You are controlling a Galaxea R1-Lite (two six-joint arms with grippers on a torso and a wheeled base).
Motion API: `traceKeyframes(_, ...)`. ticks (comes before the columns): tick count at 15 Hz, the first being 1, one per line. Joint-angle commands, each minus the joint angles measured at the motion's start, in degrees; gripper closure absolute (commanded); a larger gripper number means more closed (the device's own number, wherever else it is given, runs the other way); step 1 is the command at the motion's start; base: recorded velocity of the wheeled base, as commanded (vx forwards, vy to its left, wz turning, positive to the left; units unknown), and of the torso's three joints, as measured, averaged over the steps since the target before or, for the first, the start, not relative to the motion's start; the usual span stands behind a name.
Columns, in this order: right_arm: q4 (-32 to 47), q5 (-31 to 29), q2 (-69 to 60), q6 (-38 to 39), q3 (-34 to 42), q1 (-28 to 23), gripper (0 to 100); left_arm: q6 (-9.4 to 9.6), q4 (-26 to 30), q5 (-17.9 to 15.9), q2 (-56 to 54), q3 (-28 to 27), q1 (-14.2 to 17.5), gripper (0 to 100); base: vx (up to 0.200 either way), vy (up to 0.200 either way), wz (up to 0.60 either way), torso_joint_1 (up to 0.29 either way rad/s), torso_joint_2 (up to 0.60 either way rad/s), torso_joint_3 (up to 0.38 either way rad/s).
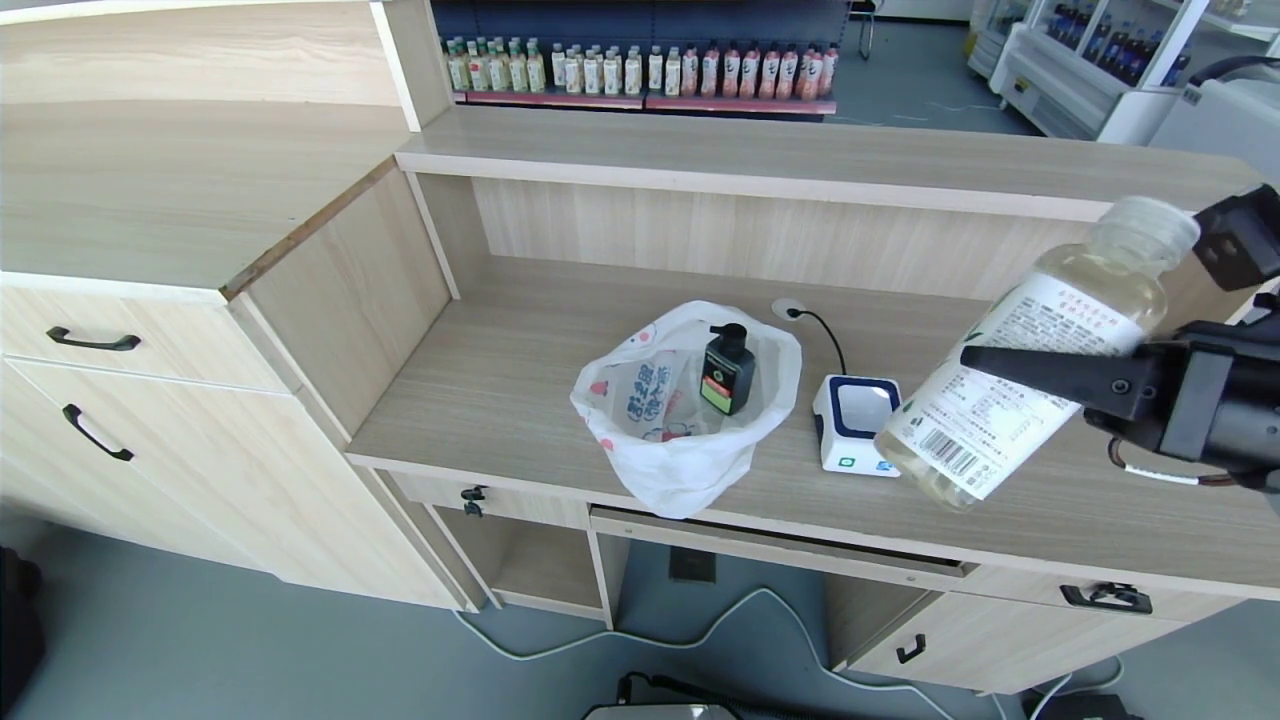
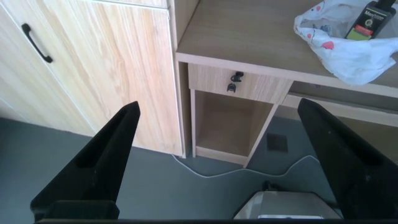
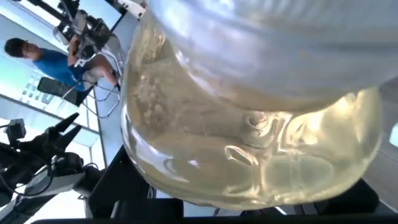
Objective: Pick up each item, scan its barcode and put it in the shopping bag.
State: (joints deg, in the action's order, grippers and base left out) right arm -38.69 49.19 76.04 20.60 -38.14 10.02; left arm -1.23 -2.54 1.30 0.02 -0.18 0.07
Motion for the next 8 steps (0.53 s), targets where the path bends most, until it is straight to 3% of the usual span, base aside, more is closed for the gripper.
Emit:
traceKeyframes(1,0.02,0.47,-5.64,1.28,-0.62,11.51,100,0.0,-0.01,0.01,-0.02,0.01,0.01,0,0.0,0.0,0.0,0.0,0.0,0.0)
traceKeyframes(3,0.11,0.47,-5.73,2.34,-2.37,16.26,100,-0.09,-0.01,0.01,-0.02,0.01,0.01,0,0.0,0.0,0.0,0.0,0.0,0.0)
traceKeyframes(8,0.2,0.47,-5.47,2.43,-3.34,21.09,100,0.0,-0.01,0.01,-0.02,0.01,0.01,0,0.0,0.0,0.0,0.0,0.0,0.0)
